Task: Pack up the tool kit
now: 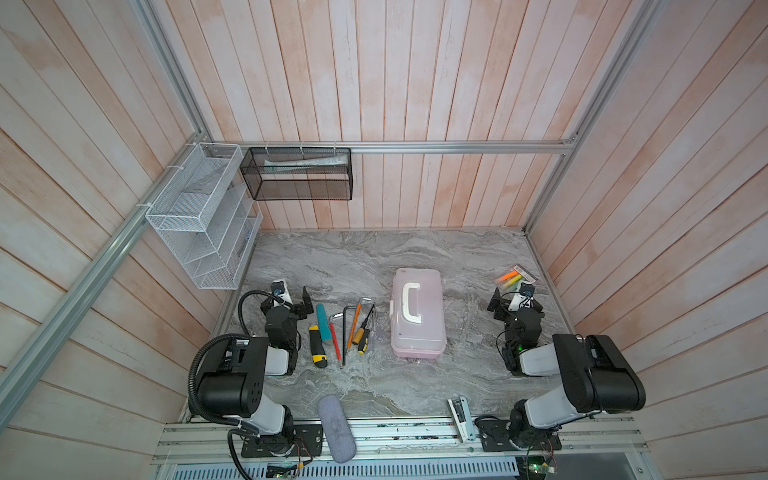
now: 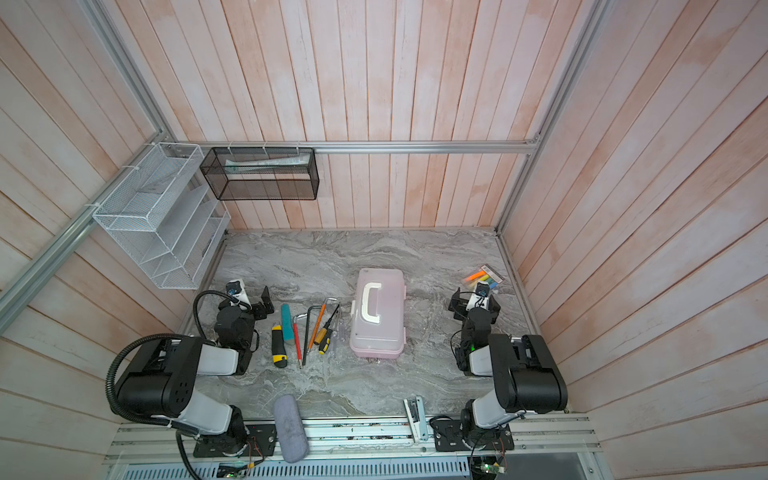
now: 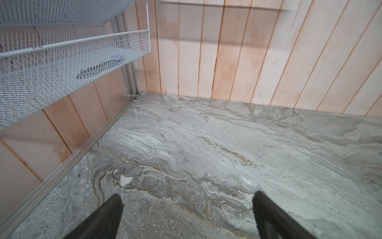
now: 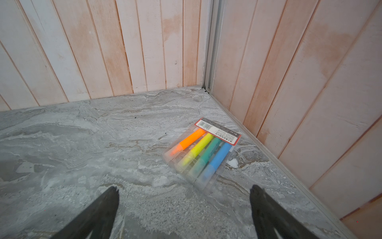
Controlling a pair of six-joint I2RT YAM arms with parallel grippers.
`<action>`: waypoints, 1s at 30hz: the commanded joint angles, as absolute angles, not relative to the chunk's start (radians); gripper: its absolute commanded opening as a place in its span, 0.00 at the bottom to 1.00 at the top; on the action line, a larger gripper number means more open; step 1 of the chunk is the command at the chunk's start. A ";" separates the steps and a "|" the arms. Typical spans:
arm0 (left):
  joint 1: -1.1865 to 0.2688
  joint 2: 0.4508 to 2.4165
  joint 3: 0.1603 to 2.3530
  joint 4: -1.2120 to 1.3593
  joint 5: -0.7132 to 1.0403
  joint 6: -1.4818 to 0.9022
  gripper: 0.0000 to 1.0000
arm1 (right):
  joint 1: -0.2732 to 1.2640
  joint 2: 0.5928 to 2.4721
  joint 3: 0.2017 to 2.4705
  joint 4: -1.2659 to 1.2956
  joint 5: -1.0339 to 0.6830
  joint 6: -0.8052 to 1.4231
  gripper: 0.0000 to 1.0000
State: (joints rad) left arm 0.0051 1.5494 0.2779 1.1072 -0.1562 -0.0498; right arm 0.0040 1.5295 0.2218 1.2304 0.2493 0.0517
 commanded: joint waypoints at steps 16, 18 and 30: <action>-0.006 1.147 0.555 0.349 -0.076 -0.273 1.00 | 0.076 1.306 0.486 0.733 0.404 0.127 0.98; -0.017 1.156 0.591 0.299 0.048 -0.316 1.00 | 0.112 1.266 0.565 0.581 0.410 0.179 0.98; -0.122 1.200 0.618 0.221 0.486 -0.504 0.96 | 0.354 1.260 1.003 -0.073 -0.033 0.542 0.79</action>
